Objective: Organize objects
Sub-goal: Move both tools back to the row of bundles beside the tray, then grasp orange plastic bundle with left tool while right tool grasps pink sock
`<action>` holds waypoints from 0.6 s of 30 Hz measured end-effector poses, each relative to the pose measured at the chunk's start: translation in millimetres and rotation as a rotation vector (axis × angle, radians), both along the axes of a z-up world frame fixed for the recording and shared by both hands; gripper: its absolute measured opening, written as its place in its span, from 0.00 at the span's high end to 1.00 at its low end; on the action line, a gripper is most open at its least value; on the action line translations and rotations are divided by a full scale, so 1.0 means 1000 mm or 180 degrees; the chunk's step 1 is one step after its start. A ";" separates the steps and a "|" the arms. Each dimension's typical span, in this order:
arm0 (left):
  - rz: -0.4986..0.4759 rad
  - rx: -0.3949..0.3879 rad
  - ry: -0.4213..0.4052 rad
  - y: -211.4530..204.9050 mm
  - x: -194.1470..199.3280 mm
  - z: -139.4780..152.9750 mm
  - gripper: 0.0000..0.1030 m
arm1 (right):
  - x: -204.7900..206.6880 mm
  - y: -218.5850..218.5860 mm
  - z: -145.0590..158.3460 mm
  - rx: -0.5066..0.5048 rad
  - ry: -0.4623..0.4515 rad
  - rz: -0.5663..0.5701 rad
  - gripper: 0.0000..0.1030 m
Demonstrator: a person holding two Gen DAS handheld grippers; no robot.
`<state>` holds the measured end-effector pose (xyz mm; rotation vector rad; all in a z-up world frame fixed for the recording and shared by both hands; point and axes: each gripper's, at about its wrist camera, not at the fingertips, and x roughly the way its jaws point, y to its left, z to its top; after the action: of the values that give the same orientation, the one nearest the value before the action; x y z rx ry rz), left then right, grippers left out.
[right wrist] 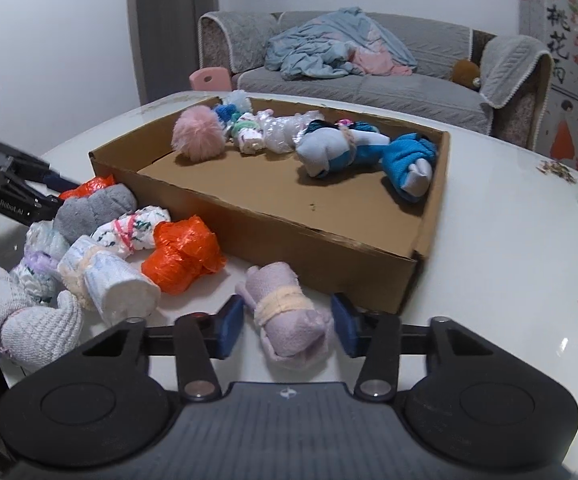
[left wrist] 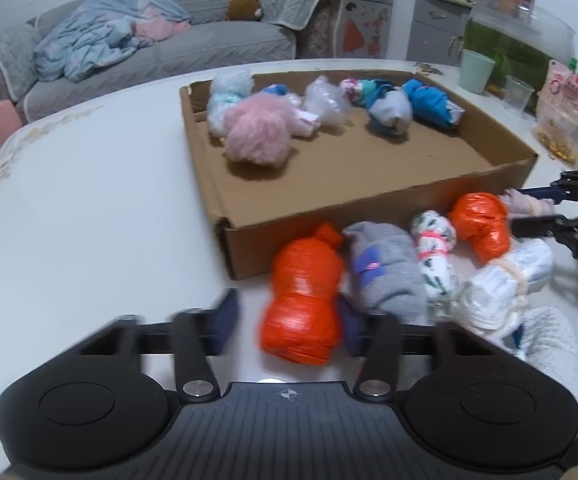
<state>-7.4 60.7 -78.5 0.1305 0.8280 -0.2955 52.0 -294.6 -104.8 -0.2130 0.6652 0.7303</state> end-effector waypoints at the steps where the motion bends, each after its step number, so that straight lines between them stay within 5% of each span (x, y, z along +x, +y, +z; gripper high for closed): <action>1: 0.0010 -0.0001 -0.0001 -0.001 -0.002 0.000 0.61 | -0.001 -0.002 0.000 0.0003 -0.0004 -0.0021 0.61; 10: 0.0231 0.0051 -0.0076 0.011 -0.021 0.007 0.63 | -0.009 -0.018 0.016 0.0085 -0.0022 -0.0065 0.62; 18: 0.0313 0.0079 -0.0297 0.025 -0.027 0.055 0.62 | -0.007 -0.017 0.063 0.0175 -0.0221 -0.0001 0.62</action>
<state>-34.3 86.0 -23.2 0.1255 0.7433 -0.1851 45.1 -311.2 -42.1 -0.1869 0.5785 0.7367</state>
